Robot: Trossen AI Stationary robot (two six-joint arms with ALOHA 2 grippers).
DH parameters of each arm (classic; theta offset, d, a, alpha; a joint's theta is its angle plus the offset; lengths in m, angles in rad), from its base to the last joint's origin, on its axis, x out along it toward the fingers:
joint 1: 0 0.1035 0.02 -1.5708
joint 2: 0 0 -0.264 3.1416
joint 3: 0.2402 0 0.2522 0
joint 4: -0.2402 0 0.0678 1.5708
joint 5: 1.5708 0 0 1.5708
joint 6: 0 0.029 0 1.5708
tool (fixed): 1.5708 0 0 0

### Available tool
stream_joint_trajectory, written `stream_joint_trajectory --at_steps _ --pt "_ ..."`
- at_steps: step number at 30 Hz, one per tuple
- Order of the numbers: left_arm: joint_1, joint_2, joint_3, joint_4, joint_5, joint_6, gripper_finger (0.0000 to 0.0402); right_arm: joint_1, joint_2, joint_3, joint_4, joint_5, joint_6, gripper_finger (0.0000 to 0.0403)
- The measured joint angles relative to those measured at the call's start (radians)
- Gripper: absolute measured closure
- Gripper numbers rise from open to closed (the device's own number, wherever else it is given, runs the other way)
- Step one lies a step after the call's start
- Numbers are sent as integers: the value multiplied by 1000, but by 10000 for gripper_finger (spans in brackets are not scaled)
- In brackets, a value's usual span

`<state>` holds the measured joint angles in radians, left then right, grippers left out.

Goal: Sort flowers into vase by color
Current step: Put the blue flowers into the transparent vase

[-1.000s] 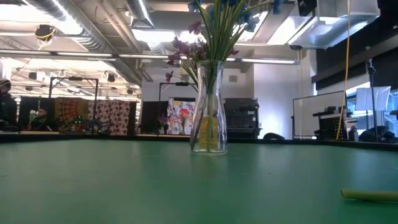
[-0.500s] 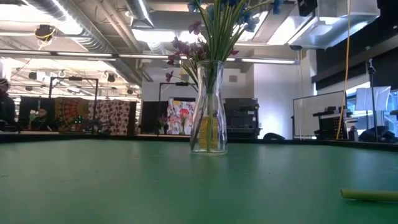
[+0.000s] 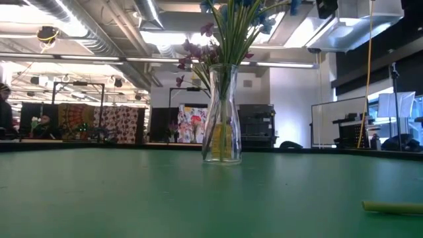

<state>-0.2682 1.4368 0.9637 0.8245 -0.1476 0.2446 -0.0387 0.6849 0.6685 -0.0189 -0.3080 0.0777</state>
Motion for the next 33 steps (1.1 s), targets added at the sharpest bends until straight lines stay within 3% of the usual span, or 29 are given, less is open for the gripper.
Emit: stream_joint_trajectory --at_steps 6,13,20,33 --pt "99 -16 -96 166 117 -56 401 0 0 0 -30 0 0 169" --pt "168 -13 -170 212 208 -162 401 0 0 0 -37 9 0 169" --pt "221 -11 -222 248 267 -215 401 0 0 0 -37 12 0 169" --pt "260 128 -228 413 338 -270 401 0 0 0 -37 31 -4 169"
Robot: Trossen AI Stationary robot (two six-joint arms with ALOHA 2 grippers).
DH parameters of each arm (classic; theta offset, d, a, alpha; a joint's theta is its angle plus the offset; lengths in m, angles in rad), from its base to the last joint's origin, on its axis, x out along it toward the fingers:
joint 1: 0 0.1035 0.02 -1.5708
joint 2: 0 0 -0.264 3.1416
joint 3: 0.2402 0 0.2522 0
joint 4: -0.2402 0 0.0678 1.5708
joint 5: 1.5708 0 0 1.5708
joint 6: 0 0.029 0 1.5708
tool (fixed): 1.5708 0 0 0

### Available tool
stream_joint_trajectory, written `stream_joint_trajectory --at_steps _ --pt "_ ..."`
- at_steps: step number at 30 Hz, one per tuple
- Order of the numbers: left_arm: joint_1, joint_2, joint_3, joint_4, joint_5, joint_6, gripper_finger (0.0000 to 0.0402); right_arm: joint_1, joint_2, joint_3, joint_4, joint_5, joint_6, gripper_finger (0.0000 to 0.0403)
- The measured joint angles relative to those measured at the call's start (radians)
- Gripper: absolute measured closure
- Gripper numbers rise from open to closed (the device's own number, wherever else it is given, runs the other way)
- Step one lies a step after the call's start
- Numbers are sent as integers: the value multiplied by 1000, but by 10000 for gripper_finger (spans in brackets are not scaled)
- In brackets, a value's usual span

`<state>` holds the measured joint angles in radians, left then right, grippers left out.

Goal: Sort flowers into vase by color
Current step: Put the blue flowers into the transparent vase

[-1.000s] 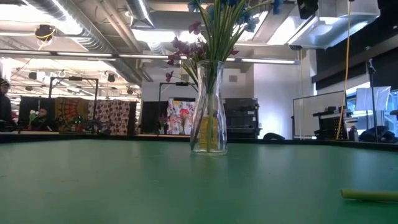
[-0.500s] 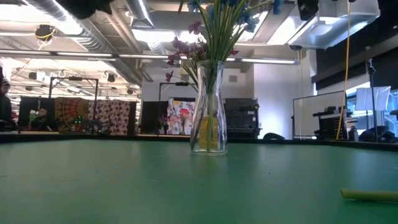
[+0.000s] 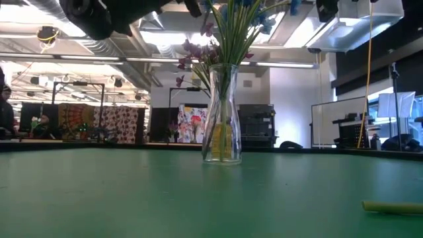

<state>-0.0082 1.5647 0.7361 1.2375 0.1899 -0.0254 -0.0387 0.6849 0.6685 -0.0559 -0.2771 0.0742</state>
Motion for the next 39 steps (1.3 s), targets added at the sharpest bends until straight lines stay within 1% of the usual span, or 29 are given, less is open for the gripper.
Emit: stream_joint_trajectory --at_steps 10,16,26,29,34,39 --pt "2 99 0 158 13 -26 401 0 0 0 0 10 0 169" --pt "-3 117 0 175 15 -25 401 0 0 0 0 23 -1 169" --pt "5 125 1 154 13 -22 401 0 0 0 0 23 -1 169" --pt "15 155 2 174 10 -31 401 -1 0 0 1 23 -1 169" --pt "16 219 2 268 10 -52 401 -1 0 0 2 23 -1 169" --pt "16 250 2 296 10 -76 401 -1 0 0 2 32 -1 169"
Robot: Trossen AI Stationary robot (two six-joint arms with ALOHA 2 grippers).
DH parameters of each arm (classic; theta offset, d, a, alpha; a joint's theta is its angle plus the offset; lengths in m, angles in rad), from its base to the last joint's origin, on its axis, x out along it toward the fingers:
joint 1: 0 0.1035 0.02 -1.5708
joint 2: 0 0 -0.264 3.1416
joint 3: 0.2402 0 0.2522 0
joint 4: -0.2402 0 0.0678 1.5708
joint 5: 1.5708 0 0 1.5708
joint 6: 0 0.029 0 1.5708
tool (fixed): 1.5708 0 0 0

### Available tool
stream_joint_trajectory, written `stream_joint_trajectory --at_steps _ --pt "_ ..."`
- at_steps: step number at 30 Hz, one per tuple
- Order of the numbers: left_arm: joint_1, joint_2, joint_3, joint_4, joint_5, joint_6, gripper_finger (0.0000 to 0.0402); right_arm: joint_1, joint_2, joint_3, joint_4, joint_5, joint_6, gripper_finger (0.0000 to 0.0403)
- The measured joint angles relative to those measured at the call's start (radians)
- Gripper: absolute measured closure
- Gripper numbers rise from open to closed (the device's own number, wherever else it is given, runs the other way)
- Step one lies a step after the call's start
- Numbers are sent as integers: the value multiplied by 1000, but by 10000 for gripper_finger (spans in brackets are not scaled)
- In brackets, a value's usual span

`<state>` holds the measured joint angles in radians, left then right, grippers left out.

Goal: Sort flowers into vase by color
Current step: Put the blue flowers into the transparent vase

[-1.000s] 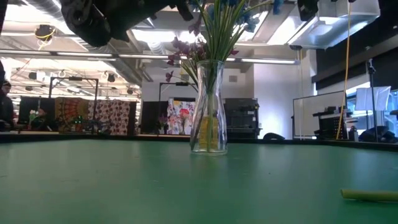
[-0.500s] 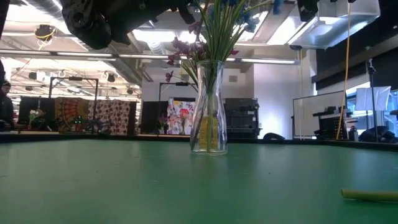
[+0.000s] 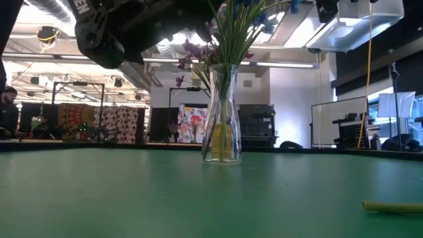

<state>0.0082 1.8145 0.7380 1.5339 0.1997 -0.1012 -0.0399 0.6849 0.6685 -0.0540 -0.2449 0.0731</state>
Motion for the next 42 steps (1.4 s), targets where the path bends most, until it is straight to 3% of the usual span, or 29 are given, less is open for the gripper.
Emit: stream_joint_trajectory --at_steps 12,19,29,36,42 --pt "-2 -1 0 -18 -13 -1 401 0 0 0 9 2 1 169" --pt "-8 -10 0 33 -21 -2 401 1 35 -1 125 -49 54 169" --pt "-50 -79 2 19 -63 52 401 1 242 16 340 -81 72 169" --pt "-57 -84 2 -3 -93 61 401 20 377 156 342 -139 65 169" --pt "-62 -84 2 -7 -133 61 401 93 459 272 303 -100 -10 169"
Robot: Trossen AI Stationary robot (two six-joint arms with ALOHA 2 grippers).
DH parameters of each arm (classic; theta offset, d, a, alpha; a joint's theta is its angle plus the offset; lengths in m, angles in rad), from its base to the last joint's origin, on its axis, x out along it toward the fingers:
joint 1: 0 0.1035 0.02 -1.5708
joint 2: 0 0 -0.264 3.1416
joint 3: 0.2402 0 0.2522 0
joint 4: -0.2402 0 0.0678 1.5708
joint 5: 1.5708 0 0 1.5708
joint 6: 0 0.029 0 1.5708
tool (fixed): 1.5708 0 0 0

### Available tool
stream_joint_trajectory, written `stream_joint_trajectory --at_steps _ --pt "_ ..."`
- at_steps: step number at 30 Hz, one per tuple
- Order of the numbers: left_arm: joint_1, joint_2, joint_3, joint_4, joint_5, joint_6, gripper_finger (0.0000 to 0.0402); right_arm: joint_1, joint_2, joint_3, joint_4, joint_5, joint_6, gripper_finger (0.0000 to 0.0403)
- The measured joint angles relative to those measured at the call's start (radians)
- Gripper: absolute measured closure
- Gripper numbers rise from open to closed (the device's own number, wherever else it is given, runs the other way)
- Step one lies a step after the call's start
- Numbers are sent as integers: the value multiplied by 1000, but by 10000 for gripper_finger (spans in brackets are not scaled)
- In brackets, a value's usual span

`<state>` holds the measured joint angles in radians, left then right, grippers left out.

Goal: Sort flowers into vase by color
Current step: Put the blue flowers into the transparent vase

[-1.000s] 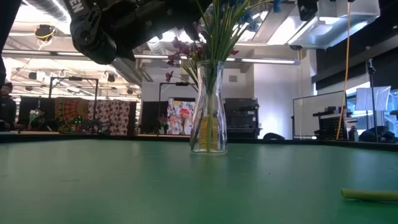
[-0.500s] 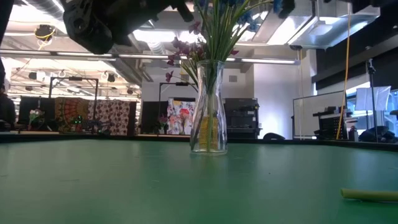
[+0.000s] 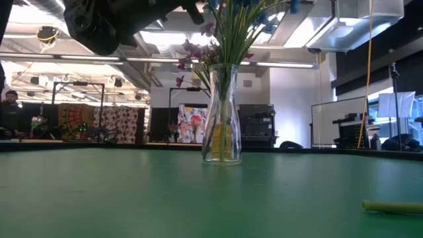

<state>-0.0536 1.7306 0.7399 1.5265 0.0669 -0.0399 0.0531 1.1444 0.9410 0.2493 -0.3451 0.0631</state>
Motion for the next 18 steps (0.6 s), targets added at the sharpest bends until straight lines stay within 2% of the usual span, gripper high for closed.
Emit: stream_joint_trajectory --at_steps 5,12,18 --pt "-2 0 0 0 -9 -1 401 29 70 52 -38 103 -33 169" --pt "-19 0 0 0 -8 -1 401 25 159 91 -29 147 -12 169" --pt "-35 0 0 -7 -26 23 401 25 186 126 -37 158 -10 169"
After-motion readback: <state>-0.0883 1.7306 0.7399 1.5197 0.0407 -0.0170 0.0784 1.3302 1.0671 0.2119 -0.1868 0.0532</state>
